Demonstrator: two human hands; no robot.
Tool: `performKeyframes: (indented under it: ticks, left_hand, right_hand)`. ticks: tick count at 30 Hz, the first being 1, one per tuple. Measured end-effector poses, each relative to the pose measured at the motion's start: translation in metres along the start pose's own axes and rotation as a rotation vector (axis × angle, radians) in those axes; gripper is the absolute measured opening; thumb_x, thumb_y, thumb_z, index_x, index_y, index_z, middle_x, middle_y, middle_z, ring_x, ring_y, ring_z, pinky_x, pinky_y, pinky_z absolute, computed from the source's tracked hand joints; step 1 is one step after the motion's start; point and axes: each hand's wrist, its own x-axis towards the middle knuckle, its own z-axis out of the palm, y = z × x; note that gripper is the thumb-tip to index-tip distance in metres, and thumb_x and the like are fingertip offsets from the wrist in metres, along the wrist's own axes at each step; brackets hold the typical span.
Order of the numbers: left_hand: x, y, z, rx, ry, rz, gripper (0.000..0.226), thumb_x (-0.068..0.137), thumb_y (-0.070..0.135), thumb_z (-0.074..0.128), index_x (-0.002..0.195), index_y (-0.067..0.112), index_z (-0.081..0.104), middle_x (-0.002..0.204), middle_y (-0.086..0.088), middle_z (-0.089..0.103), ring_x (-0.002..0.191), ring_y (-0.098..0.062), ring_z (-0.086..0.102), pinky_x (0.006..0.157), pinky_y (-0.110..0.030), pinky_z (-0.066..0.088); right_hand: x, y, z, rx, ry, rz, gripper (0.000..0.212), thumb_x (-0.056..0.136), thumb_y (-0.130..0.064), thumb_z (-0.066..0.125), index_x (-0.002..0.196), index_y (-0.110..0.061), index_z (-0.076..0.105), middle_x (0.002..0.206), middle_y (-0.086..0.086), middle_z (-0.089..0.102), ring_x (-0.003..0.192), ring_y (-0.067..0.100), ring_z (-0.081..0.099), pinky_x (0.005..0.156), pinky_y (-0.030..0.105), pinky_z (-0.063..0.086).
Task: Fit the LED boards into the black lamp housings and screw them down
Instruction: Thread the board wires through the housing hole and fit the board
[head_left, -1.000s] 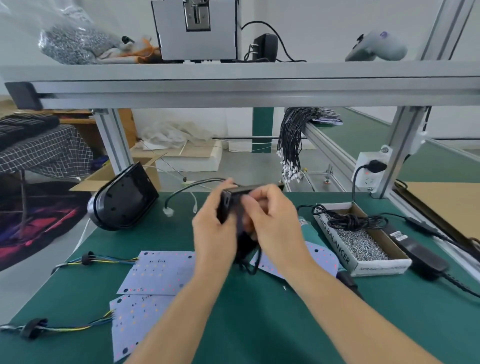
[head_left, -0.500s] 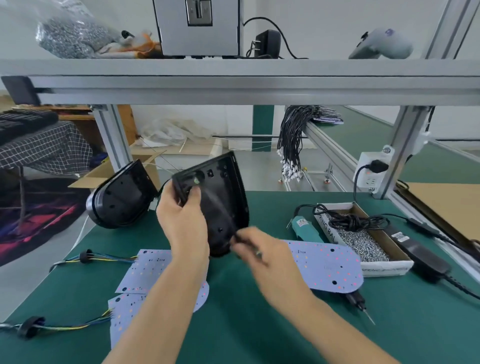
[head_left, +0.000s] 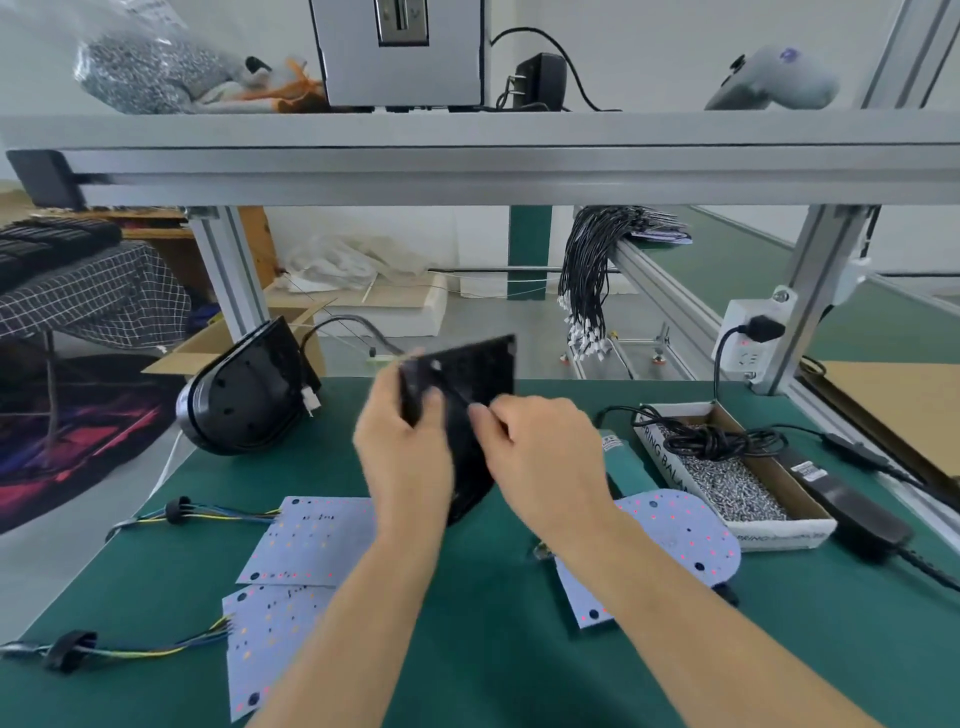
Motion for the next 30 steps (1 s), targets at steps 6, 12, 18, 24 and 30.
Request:
performKeyframes:
  ticks: [6, 12, 18, 24, 30]
  left_hand:
    - [-0.004, 0.005, 0.005, -0.152, 0.042, -0.208, 0.024, 0.088, -0.002, 0.057, 0.089, 0.020, 0.066, 0.083, 0.006, 0.069, 0.079, -0.014, 0.061, 0.079, -0.029, 0.051]
    - [0.010, 0.013, 0.002, -0.295, 0.124, -0.350, 0.020, 0.092, 0.000, 0.055, 0.086, 0.018, 0.063, 0.082, 0.004, 0.067, 0.078, -0.017, 0.058, 0.092, -0.049, 0.052]
    - [0.005, 0.008, 0.005, -0.224, 0.196, -0.233, 0.018, 0.092, 0.002, 0.055, 0.092, 0.018, 0.063, 0.082, 0.008, 0.065, 0.069, -0.004, 0.055, 0.075, -0.026, 0.048]
    - [-0.007, 0.002, 0.012, -0.229, 0.078, -0.233, 0.024, 0.090, 0.001, 0.057, 0.085, 0.024, 0.063, 0.079, 0.012, 0.067, 0.070, -0.002, 0.059, 0.075, -0.023, 0.049]
    - [-0.027, -0.003, 0.011, -0.159, -0.227, -0.111, 0.043, 0.085, -0.008, 0.054, 0.099, 0.030, 0.067, 0.091, 0.013, 0.072, 0.089, -0.005, 0.067, 0.082, -0.016, 0.050]
  right_hand:
    - [0.014, 0.007, 0.007, 0.518, -0.264, 0.184, 0.017, 0.085, -0.035, 0.067, 0.083, -0.028, 0.051, 0.072, -0.009, 0.055, 0.076, 0.017, 0.055, 0.067, 0.031, 0.042]
    - [-0.057, 0.036, 0.026, 0.245, -0.339, 0.017, 0.040, 0.077, -0.027, 0.073, 0.112, -0.025, 0.055, 0.120, -0.015, 0.047, 0.101, 0.006, 0.049, 0.083, 0.023, 0.040]
    - [-0.059, 0.034, 0.025, 0.211, -0.242, -0.064, 0.052, 0.082, -0.043, 0.071, 0.128, -0.026, 0.052, 0.113, -0.010, 0.058, 0.103, 0.014, 0.051, 0.085, 0.028, 0.039]
    - [-0.051, 0.024, 0.022, 0.818, -0.098, 0.208, 0.019, 0.096, -0.017, 0.056, 0.103, -0.035, 0.059, 0.077, -0.011, 0.064, 0.072, 0.009, 0.060, 0.069, 0.023, 0.049]
    - [-0.006, 0.020, 0.007, 0.715, -0.003, 0.325, 0.024, 0.084, -0.016, 0.067, 0.103, -0.028, 0.059, 0.083, -0.014, 0.066, 0.081, -0.001, 0.060, 0.068, 0.011, 0.041]
